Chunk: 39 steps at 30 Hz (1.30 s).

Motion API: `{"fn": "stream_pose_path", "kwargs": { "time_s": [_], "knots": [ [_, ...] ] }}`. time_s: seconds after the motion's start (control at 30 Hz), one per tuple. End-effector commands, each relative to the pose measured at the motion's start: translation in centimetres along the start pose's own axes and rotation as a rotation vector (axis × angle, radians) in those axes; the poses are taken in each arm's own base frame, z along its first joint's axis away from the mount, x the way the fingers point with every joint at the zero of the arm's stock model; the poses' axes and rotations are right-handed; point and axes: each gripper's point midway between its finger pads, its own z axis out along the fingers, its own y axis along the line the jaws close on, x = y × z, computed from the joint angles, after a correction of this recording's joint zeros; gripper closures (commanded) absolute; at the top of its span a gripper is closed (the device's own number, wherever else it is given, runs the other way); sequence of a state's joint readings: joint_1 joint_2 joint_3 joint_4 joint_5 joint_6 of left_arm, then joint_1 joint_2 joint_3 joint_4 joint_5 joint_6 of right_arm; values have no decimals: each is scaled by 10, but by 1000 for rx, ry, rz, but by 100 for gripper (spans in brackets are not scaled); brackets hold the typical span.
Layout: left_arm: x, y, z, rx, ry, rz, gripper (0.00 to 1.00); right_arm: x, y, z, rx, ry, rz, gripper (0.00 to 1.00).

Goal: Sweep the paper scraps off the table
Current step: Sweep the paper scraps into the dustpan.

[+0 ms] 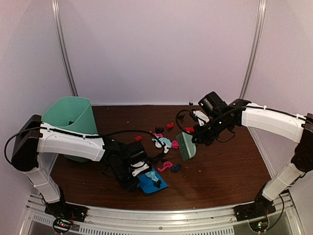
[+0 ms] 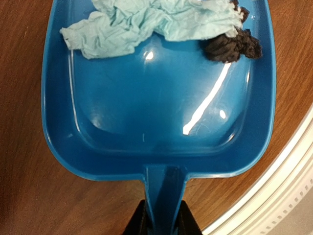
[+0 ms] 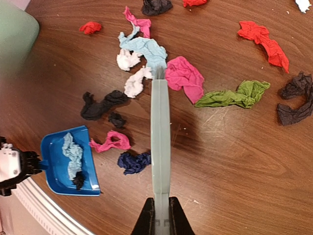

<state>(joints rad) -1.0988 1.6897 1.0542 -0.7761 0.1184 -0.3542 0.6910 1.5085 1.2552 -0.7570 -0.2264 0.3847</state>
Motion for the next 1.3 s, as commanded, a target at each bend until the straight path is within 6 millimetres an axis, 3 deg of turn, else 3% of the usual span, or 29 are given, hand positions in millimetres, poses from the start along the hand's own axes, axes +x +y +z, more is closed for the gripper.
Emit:
{"fn": "stream_pose_path", "kwargs": {
  "time_s": [0.0, 0.2, 0.43, 0.7, 0.97, 1.27],
  "knots": [
    [-3, 0, -3, -1, -32, -25, 100, -6, -19, 3, 120, 17, -89, 100],
    [-6, -1, -3, 8, -33, -29, 100, -2, -17, 24, 119, 71, -95, 100],
    [-6, -4, 3, 31, -20, -26, 100, 8, 2, 51, 71, 130, -113, 100],
    [-7, 3, 10, 45, -11, -35, 100, 33, 26, 68, -9, 212, -156, 100],
    [-10, 9, 11, 51, -19, -38, 100, 57, 52, 67, -137, 253, -144, 100],
    [-23, 7, 6, 68, -50, -27, 100, 69, 77, 49, -323, 208, -76, 100]
  ]
}}
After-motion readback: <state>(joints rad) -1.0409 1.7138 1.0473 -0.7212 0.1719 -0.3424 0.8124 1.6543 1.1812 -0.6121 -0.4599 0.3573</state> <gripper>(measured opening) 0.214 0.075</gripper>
